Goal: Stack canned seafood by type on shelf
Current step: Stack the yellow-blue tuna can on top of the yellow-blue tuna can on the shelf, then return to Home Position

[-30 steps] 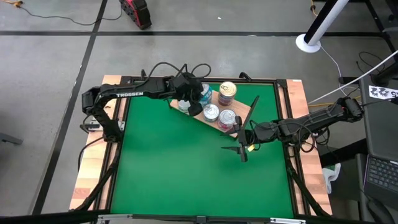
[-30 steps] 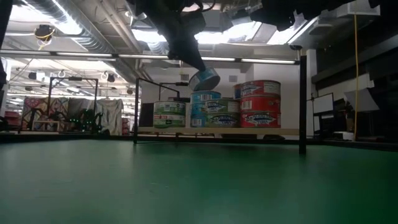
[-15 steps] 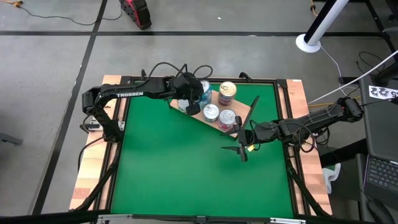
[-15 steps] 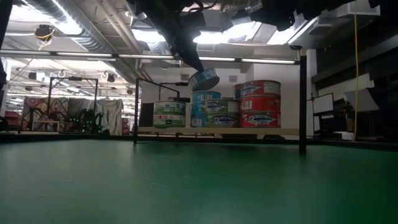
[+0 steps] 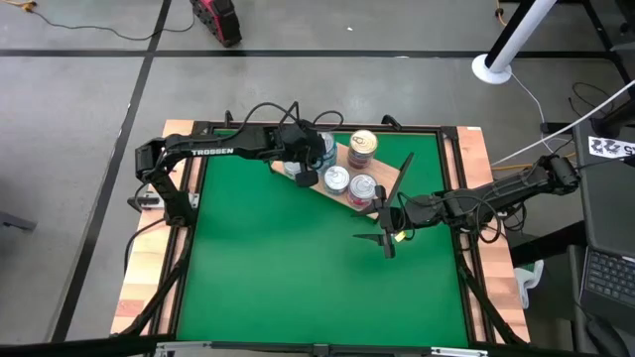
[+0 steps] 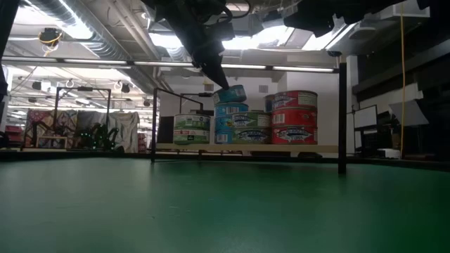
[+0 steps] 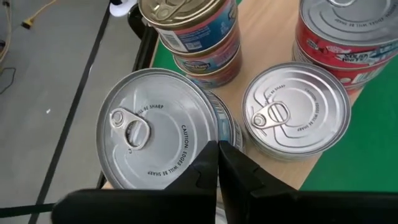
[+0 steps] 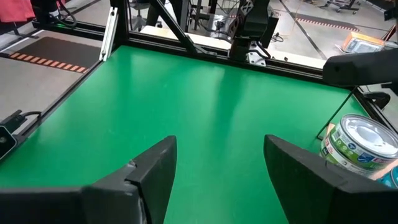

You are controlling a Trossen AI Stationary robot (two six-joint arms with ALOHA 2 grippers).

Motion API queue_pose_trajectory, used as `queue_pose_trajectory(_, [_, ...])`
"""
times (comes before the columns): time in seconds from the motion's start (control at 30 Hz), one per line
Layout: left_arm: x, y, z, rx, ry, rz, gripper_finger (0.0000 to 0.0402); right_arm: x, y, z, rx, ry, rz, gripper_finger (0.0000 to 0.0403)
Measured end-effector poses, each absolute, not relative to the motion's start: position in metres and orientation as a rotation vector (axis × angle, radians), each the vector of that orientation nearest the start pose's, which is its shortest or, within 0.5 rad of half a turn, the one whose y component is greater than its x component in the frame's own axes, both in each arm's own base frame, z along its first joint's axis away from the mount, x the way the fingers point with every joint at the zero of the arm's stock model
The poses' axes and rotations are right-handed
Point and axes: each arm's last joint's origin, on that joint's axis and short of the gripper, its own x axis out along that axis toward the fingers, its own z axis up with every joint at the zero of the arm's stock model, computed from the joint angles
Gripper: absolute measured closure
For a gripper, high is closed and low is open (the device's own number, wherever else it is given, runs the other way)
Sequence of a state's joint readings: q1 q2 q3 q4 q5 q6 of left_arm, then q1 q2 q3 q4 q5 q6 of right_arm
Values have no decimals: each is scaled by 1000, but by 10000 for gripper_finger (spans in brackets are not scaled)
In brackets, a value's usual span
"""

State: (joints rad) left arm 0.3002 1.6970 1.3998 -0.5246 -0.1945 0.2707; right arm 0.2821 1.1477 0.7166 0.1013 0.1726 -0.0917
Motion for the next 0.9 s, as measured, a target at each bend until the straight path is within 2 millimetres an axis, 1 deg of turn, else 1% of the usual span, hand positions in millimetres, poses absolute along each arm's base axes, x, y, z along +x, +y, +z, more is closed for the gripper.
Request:
queue_pose_trajectory(0.1, [352, 115, 280, 201, 888, 354, 381, 242, 65, 265, -165, 316, 123, 162])
queue_pose_trajectory(0.3, [352, 115, 280, 199, 893, 354, 316, 242, 65, 265, -164, 315, 123, 162])
queue_pose_trajectory(0.37, [351, 115, 282, 200, 889, 354, 300, 242, 65, 265, -165, 315, 123, 162])
queue_pose_trajectory(0.43, [351, 114, 286, 191, 879, 361, 291, 242, 65, 265, -164, 315, 123, 162])
queue_pose_trajectory(0.5, [350, 114, 295, 159, 848, 381, 288, 242, 65, 266, -164, 313, 123, 162])
queue_pose_trajectory(0.6, [345, 113, 315, 131, 806, 399, 292, 239, 64, 270, -161, 295, 116, 162])
queue_pose_trajectory(0.7, [333, 109, 345, 155, 775, 394, 308, 230, 61, 281, -152, 250, 101, 162])
queue_pose_trajectory(0.83, [304, 99, 392, 163, 722, 401, 337, 208, 54, 303, -132, 160, 85, 162])
queue_pose_trajectory(0.9, [282, 93, 411, 153, 700, 408, 353, 193, 49, 315, -121, 111, 69, 162])
